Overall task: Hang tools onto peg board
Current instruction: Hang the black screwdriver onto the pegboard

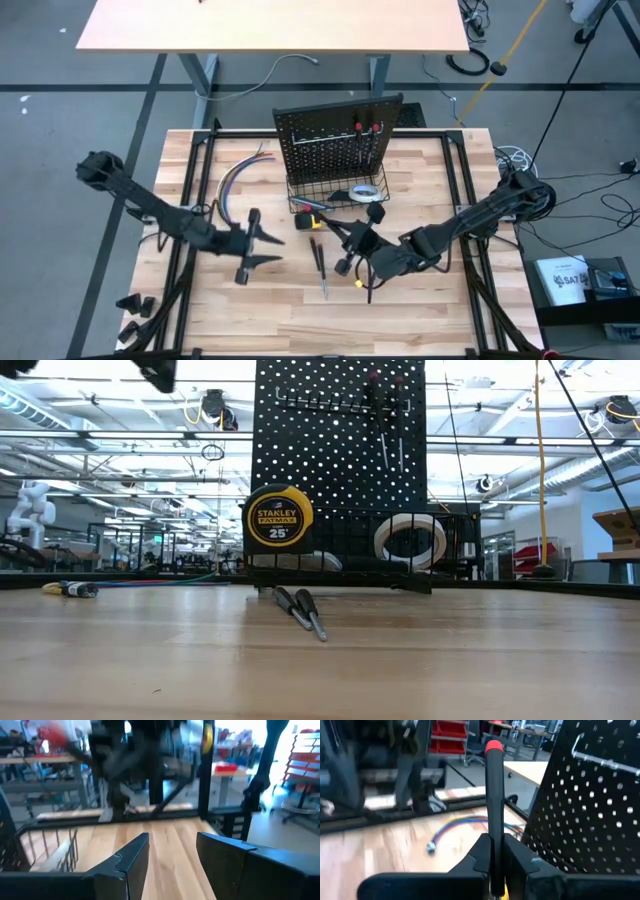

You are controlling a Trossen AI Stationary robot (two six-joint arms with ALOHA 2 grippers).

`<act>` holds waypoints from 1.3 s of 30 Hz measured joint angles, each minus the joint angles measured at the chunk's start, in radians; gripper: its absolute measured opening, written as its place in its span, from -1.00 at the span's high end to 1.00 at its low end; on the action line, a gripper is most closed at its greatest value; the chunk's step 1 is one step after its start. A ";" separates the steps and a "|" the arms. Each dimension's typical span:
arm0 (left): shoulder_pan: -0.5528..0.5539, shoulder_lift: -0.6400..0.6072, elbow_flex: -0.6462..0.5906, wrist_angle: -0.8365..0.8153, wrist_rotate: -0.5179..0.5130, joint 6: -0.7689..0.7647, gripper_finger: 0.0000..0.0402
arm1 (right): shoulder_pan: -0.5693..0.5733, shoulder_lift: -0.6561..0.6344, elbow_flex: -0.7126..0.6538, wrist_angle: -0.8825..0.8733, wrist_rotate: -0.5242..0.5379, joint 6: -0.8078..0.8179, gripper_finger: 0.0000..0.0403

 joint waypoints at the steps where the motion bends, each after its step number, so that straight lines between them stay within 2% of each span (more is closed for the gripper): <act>1: 0.034 0.005 0.000 0.027 0.041 0.000 0.15 | -0.007 -0.003 -0.022 0.003 -0.005 0.006 0.92; 4: 0.131 0.028 0.000 0.122 0.152 0.000 0.15 | -0.042 -0.024 -0.113 0.075 -0.010 0.018 0.92; 7: 0.217 0.067 0.000 0.190 0.167 -0.020 0.15 | -0.077 -0.064 -0.229 0.334 -0.041 -0.106 0.92; 10: 0.303 0.112 0.000 0.269 0.215 -0.030 0.15 | -0.108 -0.093 -0.359 0.772 -0.216 -0.368 0.92; 13: 0.384 0.173 0.000 0.397 0.339 -0.088 0.15 | -0.144 -0.100 -0.485 1.183 -0.398 -0.576 0.92; 16: 0.444 0.237 0.019 0.524 0.438 -0.175 0.15 | -0.199 -0.101 -0.579 1.403 -0.478 -0.631 0.92; 20: 0.478 0.325 0.080 0.582 0.451 -0.200 0.15 | -0.267 -0.100 -0.618 1.413 -0.549 -0.548 0.92; 25: 0.477 0.409 0.167 0.574 0.447 -0.033 0.15 | -0.290 -0.100 -0.617 1.324 -0.591 -0.504 0.92; 31: 0.488 0.445 0.234 0.572 0.401 0.082 0.15 | -0.288 -0.099 -0.617 1.277 -0.659 -0.459 0.92; 39: 0.517 0.450 0.253 0.571 0.411 0.078 0.15 | -0.297 -0.099 -0.615 1.250 -0.694 -0.440 0.92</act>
